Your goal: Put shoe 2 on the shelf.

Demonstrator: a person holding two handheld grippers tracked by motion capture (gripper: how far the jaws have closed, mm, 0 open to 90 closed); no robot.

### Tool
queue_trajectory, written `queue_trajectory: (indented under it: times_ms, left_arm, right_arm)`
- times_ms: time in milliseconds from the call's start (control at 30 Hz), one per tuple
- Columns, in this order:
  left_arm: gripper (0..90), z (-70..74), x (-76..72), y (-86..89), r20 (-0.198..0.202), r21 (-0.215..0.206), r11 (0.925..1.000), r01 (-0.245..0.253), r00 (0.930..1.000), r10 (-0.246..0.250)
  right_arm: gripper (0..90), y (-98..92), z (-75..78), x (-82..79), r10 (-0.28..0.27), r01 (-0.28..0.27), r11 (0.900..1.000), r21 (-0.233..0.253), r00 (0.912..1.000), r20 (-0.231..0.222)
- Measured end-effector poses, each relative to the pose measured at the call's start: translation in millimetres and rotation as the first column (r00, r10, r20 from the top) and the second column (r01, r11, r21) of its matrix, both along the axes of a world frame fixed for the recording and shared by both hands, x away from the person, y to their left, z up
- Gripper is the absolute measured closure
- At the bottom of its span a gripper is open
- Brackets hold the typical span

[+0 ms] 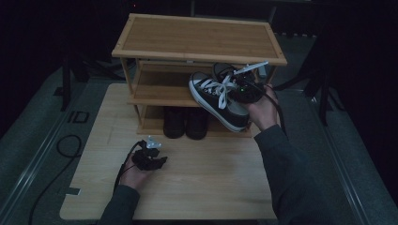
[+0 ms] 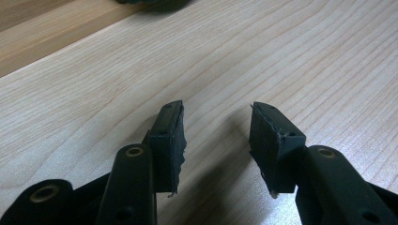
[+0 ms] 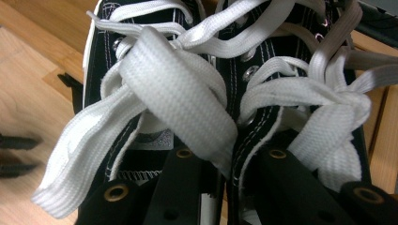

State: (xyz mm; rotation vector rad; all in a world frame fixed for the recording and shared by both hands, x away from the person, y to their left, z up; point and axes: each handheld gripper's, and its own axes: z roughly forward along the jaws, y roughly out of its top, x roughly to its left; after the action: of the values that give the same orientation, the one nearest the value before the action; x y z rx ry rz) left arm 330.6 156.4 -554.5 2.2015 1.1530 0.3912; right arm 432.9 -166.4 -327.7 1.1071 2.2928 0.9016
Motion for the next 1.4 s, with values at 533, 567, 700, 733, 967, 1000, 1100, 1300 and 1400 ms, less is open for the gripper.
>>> queue_trajectory:
  times_ms: [533,567,700,733,967,1000,1100,1300,1400]
  left_arm:
    - [55.3,0.1,0.0,-0.1,-0.002,-0.001,1.0,0.002,1.0,-0.002]
    - [55.4,0.1,-0.1,-0.2,-0.001,0.0,1.0,0.002,1.0,-0.002]
    - [55.4,0.1,0.0,-0.2,-0.002,-0.001,1.0,0.002,1.0,-0.002]
    - [55.3,0.1,0.0,-0.2,-0.002,0.0,1.0,0.003,1.0,-0.003]
    - [55.3,0.1,-0.4,-0.6,-0.001,0.001,1.0,0.004,1.0,-0.004]
    - [55.3,0.0,-0.4,-0.4,-0.001,0.0,1.0,0.005,1.0,-0.005]
    - [55.3,0.0,-0.3,-0.4,-0.001,-0.001,1.0,0.005,1.0,-0.005]
    - [55.3,0.0,-0.4,-0.5,-0.001,-0.001,1.0,0.004,1.0,-0.004]
    - [55.3,0.0,-0.4,-0.3,-0.001,-0.001,1.0,0.004,1.0,-0.004]
  right_arm:
    - [83.0,12.2,-1.4,0.1,-0.102,0.103,0.994,0.037,0.9945,-0.024]
    - [82.9,13.3,-1.3,0.3,-0.114,0.115,0.992,0.046,0.993,-0.031]
    - [82.4,19.1,0.3,0.2,-0.155,0.158,0.986,0.052,0.9867,-0.047]
    - [82.0,19.4,0.4,0.2,-0.158,0.16,0.986,0.052,0.9863,-0.048]
    - [69.3,21.2,2.3,0.9,-0.157,0.16,0.987,0.032,0.9844,-0.078]
    - [66.4,20.6,2.7,0.9,-0.155,0.158,0.987,0.031,0.9842,-0.086]
    - [60.8,18.0,3.8,1.1,-0.142,0.144,0.99,0.007,0.9858,-0.089]
    - [54.6,14.9,4.8,0.6,-0.113,0.115,0.993,0.014,0.988,-0.105]
    - [53.2,12.5,5.2,0.2,-0.094,0.098,0.995,0.028,0.9891,-0.113]
